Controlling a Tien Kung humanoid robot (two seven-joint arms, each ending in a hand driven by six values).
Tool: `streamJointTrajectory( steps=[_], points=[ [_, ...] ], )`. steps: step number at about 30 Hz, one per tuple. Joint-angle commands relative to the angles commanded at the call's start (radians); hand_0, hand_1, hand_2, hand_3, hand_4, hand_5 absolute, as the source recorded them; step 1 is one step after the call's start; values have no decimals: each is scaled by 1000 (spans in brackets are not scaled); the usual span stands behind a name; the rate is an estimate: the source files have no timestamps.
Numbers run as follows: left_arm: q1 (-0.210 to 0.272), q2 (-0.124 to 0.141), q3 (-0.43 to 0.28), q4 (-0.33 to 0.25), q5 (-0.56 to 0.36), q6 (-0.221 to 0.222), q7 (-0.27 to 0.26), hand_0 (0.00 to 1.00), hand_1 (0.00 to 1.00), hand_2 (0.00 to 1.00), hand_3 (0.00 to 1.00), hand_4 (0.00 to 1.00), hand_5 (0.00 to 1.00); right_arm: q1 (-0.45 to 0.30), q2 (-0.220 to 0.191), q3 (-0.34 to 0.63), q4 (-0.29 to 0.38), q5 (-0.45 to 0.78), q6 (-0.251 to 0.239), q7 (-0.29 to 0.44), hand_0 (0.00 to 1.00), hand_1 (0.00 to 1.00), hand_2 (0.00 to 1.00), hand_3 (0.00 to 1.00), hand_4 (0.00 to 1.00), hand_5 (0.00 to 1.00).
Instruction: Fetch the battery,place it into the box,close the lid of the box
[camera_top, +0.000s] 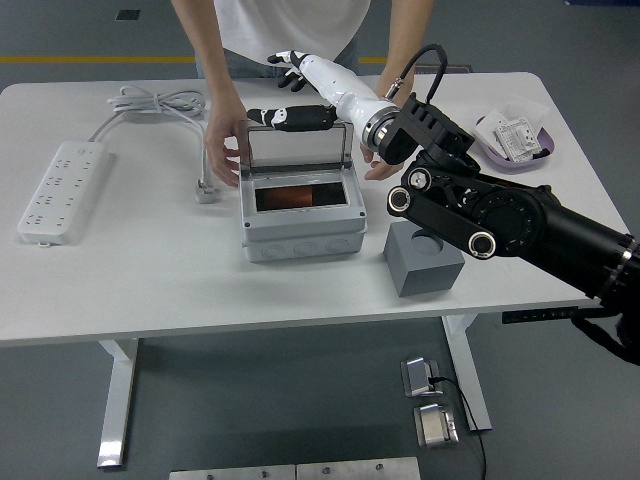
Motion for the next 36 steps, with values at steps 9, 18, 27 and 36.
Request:
streamJointTrajectory(
  steps=[9, 18, 27, 36],
  points=[
    [-14, 4, 9, -1, 0, -1, 2, 615, 692, 623, 638, 705, 147, 25, 35, -83, -180, 126, -3, 37, 998, 917, 936, 937, 998, 998],
    [-20, 4, 15, 0, -1, -1, 3, 615, 692, 623, 638, 705, 145, 26, 49, -142, -240, 185, -8, 55, 998, 918, 934, 934, 998, 998],
    [-17, 1, 15, 1, -5, -1, 4, 615, 692, 623, 638, 704, 144, 12, 35, -192, -189, 167, -9, 42, 980, 906, 926, 927, 998, 998],
    [-8, 3, -5, 1, 3, -2, 3, 615, 692, 623, 638, 705, 143, 5, -33, -208, -53, 90, -5, 0, 979, 900, 925, 926, 998, 998]
  ],
)
